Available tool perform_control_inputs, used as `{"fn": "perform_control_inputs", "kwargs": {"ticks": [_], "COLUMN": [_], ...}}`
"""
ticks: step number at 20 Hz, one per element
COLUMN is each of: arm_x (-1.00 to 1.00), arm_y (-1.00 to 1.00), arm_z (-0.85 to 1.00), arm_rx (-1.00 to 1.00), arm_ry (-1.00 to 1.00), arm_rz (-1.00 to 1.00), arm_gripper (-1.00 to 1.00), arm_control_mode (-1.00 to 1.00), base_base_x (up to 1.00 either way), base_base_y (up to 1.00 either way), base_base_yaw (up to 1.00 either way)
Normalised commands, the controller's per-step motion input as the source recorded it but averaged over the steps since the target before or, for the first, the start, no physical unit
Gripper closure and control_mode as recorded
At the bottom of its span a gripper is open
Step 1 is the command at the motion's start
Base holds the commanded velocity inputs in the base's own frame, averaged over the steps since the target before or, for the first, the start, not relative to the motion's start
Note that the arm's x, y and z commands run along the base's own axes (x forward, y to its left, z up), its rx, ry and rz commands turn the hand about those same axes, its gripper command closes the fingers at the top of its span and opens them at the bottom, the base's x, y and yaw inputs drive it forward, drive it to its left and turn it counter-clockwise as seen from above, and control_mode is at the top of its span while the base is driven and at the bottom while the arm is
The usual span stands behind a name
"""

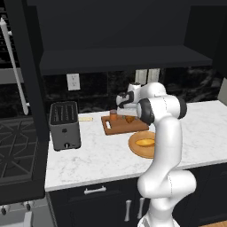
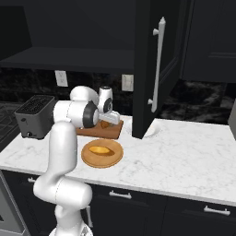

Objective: From the different types of pastries on the counter, select a croissant and place it on the cutting board. Then retrieve a jar of jam from the cabinet and place it alongside the croissant on the cutting board.

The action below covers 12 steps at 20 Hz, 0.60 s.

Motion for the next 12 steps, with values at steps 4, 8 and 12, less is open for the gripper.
{"fn": "perform_control_inputs", "kwargs": {"ticks": [4, 8, 12], "arm_x": [0.00, 0.00, 0.00], "arm_y": [0.04, 0.03, 0.13], "arm_z": [-0.11, 0.07, 0.00], "arm_rx": [0.00, 0.00, 0.00], "arm_ry": [-0.02, -0.06, -0.03], "arm_rz": [0.11, 0.11, 0.14], "arm_gripper": [-1.00, -1.00, -1.00], "arm_control_mode": [-1.00, -1.00, -1.00], "base_base_x": [0.00, 0.00, 0.00], "base_base_y": [0.00, 0.00, 0.00], "base_base_yaw": [0.00, 0.00, 0.00]}}
